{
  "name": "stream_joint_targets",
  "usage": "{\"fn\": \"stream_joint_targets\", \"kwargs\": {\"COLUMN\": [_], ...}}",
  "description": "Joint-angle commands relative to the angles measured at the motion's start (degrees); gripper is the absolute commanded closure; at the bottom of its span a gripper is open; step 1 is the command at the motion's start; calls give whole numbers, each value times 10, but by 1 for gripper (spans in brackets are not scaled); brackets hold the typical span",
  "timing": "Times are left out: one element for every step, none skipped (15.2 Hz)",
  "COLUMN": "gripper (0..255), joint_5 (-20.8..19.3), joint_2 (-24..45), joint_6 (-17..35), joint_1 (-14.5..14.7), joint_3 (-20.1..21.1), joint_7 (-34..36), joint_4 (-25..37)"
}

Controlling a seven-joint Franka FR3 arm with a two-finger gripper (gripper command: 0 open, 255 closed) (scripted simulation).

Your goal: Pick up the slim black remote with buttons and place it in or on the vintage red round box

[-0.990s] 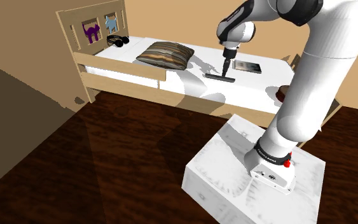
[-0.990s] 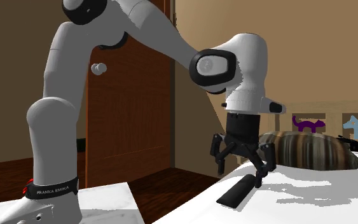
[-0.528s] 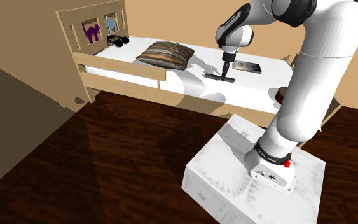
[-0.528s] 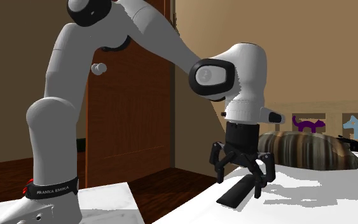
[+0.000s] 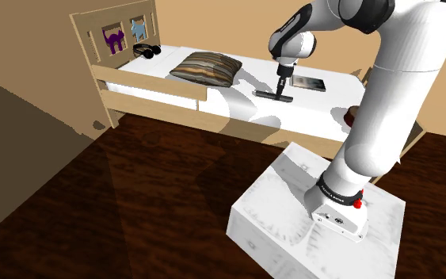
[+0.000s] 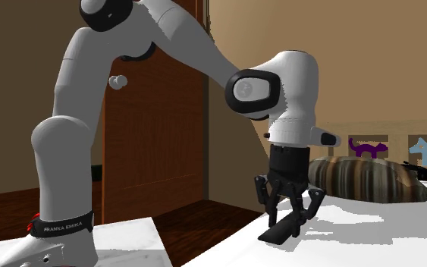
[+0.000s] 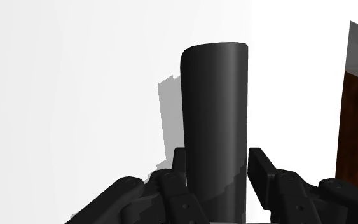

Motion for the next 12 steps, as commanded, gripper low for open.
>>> {"fn": "stream_joint_targets", "kwargs": {"gripper": [255,255,255,255,255,255,255,255,255,255,255,255], "joint_5": [0,0,-1,-1,0,1,-5,-10,-15,-21,-26,-31], "joint_2": [0,0,-1,-1,0,2,-4,-10,-16,-22,-27,-33], "joint_6": [-1,-1,-1,-1,-1,-1,-7,-14,-20,-27,-33,-40], "joint_1": [1,1,1,1,1,0,2,3,5,6,8,9], "joint_3": [1,1,1,1,1,1,-1,-3,-5,-6,-8,-9], "joint_7": [1,0,1,1,1,-1,3,7,10,14,18,21], "joint_4": [-2,-1,-2,-2,-2,-1,1,4,6,8,11,14]}}
